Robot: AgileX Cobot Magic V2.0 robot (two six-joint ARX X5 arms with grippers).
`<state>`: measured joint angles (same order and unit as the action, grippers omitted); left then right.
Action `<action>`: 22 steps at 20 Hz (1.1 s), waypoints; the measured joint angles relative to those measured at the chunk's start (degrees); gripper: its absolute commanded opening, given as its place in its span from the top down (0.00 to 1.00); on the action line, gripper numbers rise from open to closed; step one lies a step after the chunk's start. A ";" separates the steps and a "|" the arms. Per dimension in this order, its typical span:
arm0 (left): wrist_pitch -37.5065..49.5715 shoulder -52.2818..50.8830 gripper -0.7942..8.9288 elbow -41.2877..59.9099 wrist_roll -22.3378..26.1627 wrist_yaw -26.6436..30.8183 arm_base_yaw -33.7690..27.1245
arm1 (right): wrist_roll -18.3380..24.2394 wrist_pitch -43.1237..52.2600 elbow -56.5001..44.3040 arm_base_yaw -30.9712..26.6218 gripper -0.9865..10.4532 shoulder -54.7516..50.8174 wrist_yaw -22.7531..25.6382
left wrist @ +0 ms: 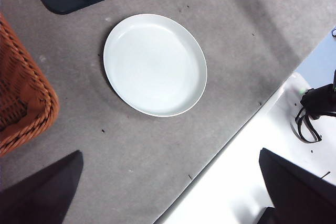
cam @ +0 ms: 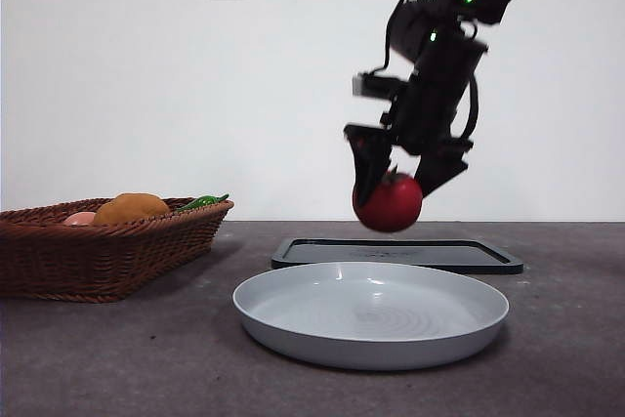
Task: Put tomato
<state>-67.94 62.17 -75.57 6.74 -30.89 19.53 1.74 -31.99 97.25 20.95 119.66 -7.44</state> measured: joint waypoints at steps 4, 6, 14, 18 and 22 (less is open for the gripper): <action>0.02 0.00 0.34 0.00 0.00 0.00 0.00 | 0.00 0.94 0.09 0.00 0.68 2.93 -0.02; 0.00 0.00 0.34 0.00 0.00 0.00 0.00 | 0.02 0.96 0.09 -0.02 0.68 3.06 -0.02; 0.00 0.00 0.34 0.00 0.00 0.00 0.00 | 0.04 0.26 0.11 -0.02 0.41 3.06 -0.35; 0.00 0.00 0.34 0.00 0.00 0.02 0.00 | 0.04 -1.51 0.50 -0.02 0.41 2.56 0.15; 0.00 0.00 0.34 0.00 0.00 0.00 0.00 | 0.04 -6.21 0.55 -0.02 0.41 -4.59 0.17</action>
<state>-67.94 62.17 -75.57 6.74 -30.89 19.53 1.78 -38.20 97.80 20.93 115.07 -7.27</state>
